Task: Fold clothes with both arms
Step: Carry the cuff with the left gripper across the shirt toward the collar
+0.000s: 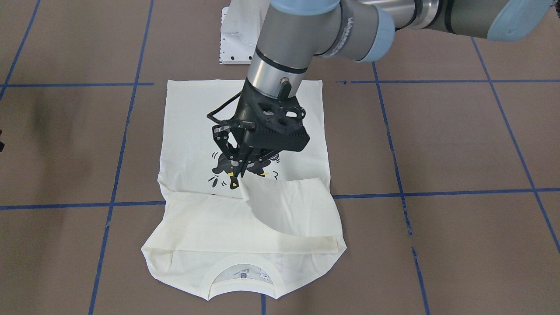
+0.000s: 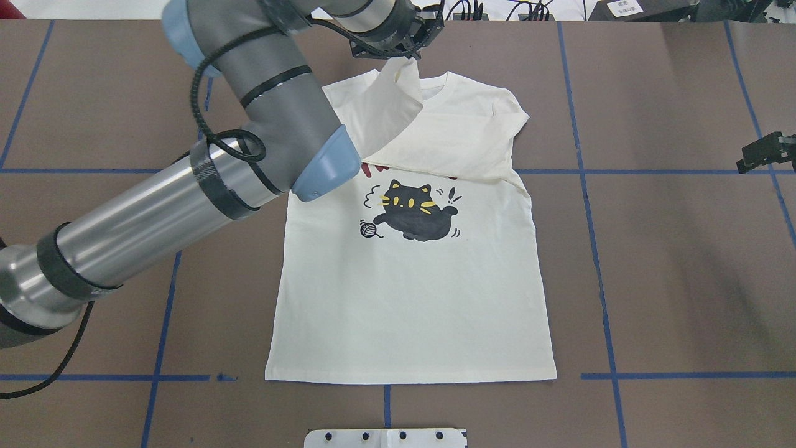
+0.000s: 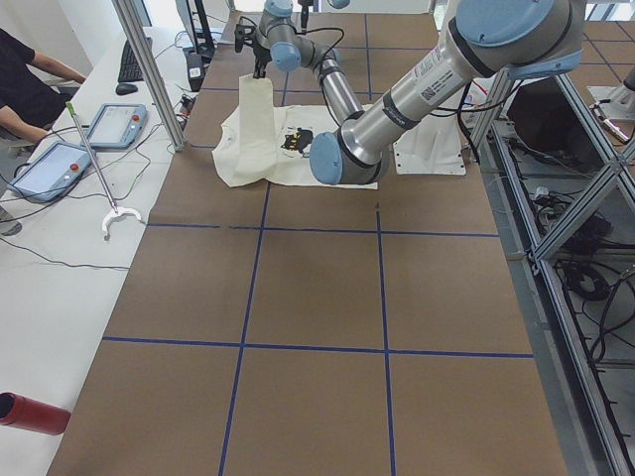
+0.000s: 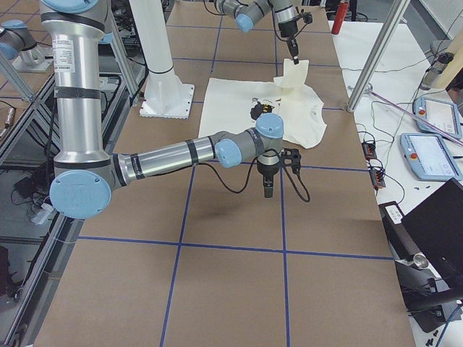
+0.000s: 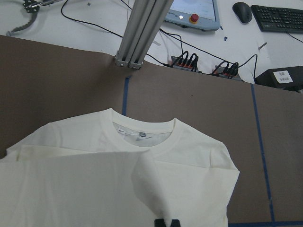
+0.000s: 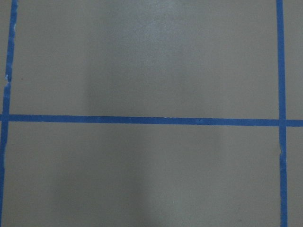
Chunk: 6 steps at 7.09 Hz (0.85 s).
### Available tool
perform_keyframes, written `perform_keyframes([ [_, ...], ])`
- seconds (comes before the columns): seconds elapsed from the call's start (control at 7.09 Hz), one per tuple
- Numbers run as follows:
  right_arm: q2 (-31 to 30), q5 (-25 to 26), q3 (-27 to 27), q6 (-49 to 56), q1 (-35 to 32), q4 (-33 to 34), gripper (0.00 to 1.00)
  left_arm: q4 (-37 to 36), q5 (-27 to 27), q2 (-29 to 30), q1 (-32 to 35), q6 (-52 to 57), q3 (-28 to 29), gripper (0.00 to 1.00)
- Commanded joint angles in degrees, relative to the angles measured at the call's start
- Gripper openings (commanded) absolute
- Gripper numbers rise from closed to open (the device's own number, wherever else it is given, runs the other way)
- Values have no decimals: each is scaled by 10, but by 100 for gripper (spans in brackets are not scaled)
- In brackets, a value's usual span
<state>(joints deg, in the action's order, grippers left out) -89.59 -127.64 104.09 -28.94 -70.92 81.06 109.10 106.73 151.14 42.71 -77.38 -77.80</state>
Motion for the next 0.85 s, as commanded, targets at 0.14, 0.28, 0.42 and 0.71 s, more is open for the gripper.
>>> perform_keyframes([
  [0.14,3,0,0,-8,0,0,100,112,-76,39,-72,-50,148,0],
  [0.28,3,0,-1,-9,0,0,100,120,-89,49,-86,-55,167,0],
  [0.42,4,0,-1,-10,1,0,100,122,-111,71,-110,-82,198,0],
  [0.71,17,-1,-1,-38,2,-1,100,186,-196,158,-159,-131,338,50],
])
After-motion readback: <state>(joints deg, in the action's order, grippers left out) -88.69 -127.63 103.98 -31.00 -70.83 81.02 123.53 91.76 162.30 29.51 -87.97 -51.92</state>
